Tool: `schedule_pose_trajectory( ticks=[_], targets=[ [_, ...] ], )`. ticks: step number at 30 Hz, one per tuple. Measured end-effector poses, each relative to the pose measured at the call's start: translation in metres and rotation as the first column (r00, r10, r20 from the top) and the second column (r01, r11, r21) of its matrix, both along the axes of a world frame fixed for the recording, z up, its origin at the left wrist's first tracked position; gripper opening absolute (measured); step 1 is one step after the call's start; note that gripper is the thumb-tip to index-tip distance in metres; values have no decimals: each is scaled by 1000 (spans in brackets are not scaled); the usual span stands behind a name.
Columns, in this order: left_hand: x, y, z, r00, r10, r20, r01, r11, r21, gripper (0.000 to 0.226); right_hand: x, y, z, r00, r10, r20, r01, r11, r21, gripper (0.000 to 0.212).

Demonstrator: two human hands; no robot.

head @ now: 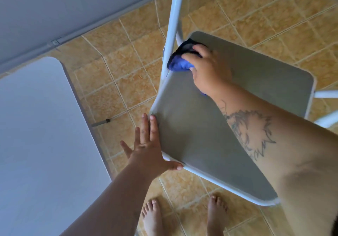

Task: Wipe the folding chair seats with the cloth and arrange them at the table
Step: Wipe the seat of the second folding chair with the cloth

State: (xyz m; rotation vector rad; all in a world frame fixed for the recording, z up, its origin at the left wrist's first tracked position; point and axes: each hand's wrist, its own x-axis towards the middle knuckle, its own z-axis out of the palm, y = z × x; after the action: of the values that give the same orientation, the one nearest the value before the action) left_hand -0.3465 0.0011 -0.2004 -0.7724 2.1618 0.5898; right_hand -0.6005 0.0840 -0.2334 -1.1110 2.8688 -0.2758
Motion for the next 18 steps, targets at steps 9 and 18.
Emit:
schedule_pose_trajectory(
  ticks=[9,18],
  targets=[
    [-33,20,15,983,-144,118,159,979,-131,157,108,163,14,927,-362,102,355,932,75,53],
    [-58,39,11,944,-307,120,320,940,-116,161,47,217,22,712,-702,-2,699,708,98,48]
  ],
)
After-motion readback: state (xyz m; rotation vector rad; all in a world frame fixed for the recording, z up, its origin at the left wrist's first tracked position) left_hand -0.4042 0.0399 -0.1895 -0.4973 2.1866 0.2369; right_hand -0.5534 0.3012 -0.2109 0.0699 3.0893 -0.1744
